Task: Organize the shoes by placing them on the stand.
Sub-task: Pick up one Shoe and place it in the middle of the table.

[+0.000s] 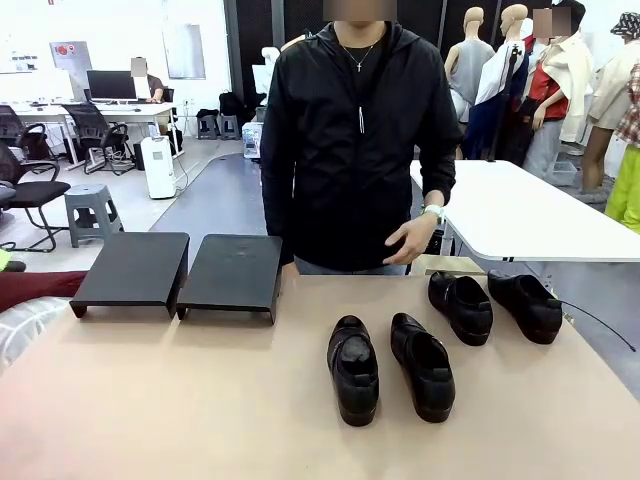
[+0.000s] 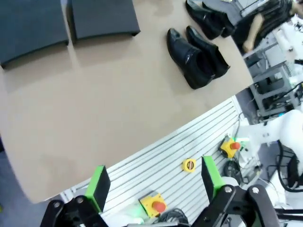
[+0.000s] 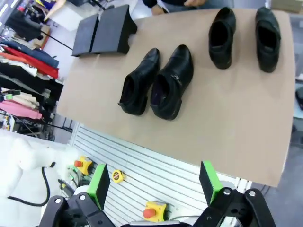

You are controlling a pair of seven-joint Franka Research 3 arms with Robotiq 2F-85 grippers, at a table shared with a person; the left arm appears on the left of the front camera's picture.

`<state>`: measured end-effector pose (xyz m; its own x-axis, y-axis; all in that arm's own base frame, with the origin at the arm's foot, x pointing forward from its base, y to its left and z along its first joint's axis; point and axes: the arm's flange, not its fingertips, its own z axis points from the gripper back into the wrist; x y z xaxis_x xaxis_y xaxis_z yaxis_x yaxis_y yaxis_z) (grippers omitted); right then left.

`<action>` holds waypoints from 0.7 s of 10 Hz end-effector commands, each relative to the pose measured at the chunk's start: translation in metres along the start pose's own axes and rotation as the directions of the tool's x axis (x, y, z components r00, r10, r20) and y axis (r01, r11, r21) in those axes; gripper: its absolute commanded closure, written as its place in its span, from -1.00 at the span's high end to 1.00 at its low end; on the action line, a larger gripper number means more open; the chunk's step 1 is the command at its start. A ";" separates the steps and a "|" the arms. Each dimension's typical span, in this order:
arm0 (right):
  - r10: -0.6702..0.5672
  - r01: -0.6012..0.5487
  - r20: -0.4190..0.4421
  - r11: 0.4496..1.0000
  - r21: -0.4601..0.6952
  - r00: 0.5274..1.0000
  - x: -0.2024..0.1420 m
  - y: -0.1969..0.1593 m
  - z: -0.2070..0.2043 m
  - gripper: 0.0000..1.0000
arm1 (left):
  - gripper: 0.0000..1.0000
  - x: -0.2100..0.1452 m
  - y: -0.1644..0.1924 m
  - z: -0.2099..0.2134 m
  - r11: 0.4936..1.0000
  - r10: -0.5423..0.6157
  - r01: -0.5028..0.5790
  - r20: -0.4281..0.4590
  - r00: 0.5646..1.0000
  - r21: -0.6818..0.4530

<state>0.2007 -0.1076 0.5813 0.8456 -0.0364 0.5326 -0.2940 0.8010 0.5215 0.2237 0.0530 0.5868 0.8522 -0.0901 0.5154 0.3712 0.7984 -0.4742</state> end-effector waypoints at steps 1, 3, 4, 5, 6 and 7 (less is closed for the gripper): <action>0.063 -0.063 -0.047 0.998 0.008 0.997 0.003 0.020 -0.011 1.00 | 1.00 0.008 -0.034 -0.020 0.997 -0.079 0.078 -0.053 0.995 -0.014; 0.063 -0.063 -0.047 0.998 0.008 0.997 0.003 0.020 -0.011 1.00 | 1.00 0.008 -0.034 -0.020 0.997 -0.079 0.078 -0.053 0.995 -0.014; 0.063 -0.063 -0.047 0.998 0.008 0.997 0.003 0.020 -0.011 1.00 | 1.00 0.008 -0.034 -0.020 0.997 -0.079 0.078 -0.053 0.995 -0.014; 0.036 -0.037 -0.049 0.999 -0.011 0.998 0.003 0.022 -0.013 1.00 | 1.00 0.008 -0.034 -0.020 0.997 -0.079 0.078 -0.053 0.995 -0.014; 0.039 -0.044 -0.083 0.997 -0.067 0.996 0.015 0.042 -0.025 1.00 | 1.00 0.008 -0.034 -0.020 0.997 -0.079 0.078 -0.053 0.995 -0.014; 0.071 -0.082 -0.125 0.993 -0.086 0.990 0.032 0.065 -0.045 1.00 | 1.00 0.008 -0.034 -0.020 0.997 -0.079 0.078 -0.053 0.995 -0.014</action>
<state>0.2111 -0.0557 0.5893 0.8656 0.0709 0.4957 -0.3209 0.8384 0.4406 0.2240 0.0098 0.5925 0.8448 -0.1734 0.5061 0.4226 0.7964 -0.4326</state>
